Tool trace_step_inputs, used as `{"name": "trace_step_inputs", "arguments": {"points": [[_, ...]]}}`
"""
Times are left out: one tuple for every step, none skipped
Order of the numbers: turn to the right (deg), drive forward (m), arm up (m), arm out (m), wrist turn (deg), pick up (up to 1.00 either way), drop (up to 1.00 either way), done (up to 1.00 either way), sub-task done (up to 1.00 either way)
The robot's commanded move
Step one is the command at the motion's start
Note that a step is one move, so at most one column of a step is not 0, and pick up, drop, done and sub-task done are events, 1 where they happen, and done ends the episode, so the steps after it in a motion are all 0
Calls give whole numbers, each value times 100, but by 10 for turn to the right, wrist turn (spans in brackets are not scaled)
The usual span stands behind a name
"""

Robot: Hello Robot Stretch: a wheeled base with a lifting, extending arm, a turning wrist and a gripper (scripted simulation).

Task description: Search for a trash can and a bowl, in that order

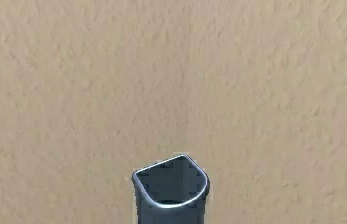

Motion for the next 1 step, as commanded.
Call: {"name": "trace_step_inputs", "arguments": {"points": [[450, 0, 0, 0, 0, 0, 0, 0, 0]]}}
